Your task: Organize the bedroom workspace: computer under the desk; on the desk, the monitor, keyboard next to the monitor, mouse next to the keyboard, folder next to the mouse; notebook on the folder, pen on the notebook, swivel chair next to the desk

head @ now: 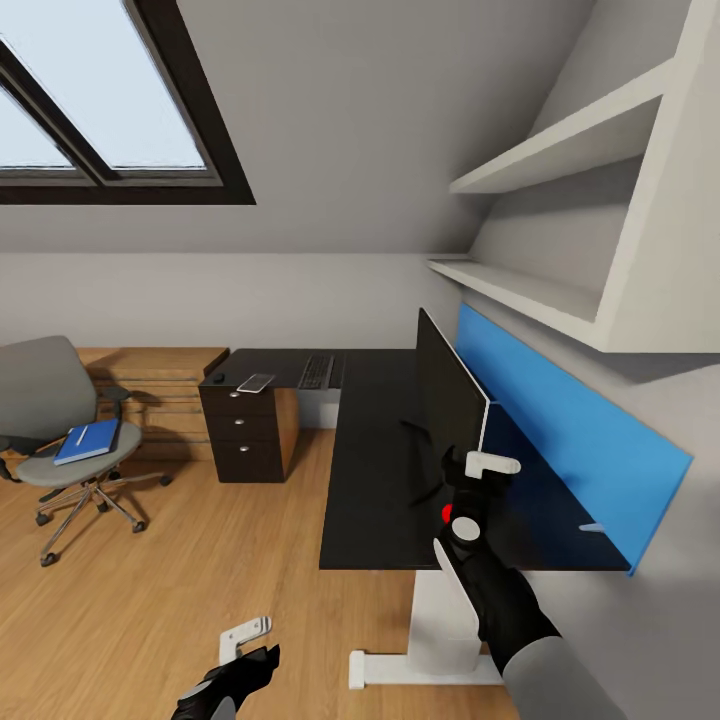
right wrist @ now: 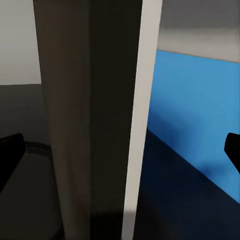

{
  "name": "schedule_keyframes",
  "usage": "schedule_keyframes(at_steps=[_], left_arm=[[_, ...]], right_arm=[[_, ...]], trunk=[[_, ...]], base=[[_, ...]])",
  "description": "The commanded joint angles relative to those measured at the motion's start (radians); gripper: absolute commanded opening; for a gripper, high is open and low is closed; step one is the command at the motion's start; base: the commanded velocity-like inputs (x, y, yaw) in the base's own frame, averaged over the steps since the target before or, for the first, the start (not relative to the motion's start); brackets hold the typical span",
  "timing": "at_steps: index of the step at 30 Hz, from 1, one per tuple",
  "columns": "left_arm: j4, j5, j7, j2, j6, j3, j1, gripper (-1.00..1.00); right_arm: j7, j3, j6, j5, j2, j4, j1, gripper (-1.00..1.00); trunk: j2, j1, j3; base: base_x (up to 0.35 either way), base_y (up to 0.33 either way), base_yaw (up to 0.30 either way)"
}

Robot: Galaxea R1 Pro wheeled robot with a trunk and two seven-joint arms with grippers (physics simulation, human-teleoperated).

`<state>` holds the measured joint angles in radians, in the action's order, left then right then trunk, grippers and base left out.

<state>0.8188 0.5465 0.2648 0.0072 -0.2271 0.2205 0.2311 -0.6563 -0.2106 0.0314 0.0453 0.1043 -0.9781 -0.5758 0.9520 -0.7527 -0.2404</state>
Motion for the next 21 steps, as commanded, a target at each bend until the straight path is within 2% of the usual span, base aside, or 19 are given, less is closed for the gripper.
schedule_keyframes(at_steps=[1,8,16,21], left_arm=[[0.002,0.007,0.008,0.001,-0.003,0.003,0.001,1.0],[0.002,0.007,0.008,0.001,-0.003,0.003,0.001,1.0],[0.002,0.007,0.008,0.002,-0.003,0.003,0.001,1.0],[0.002,0.007,0.008,0.002,-0.003,0.003,0.001,1.0]], right_arm=[[-0.005,-0.001,0.001,0.004,0.0,0.001,-0.001,1.0],[-0.005,-0.001,0.001,0.004,0.0,0.001,-0.001,1.0],[-0.005,-0.001,0.001,0.004,0.0,0.002,-0.001,1.0],[-0.005,-0.001,0.001,0.005,0.0,0.002,-0.001,1.0]], trunk=[[0.001,0.0,-0.001],[0.001,0.0,-0.001],[0.001,0.0,-0.001],[0.001,0.0,-0.001]], base=[[-0.026,0.0,0.0],[-0.223,0.0,0.0],[-0.045,0.0,0.0],[-0.208,0.0,0.0]])
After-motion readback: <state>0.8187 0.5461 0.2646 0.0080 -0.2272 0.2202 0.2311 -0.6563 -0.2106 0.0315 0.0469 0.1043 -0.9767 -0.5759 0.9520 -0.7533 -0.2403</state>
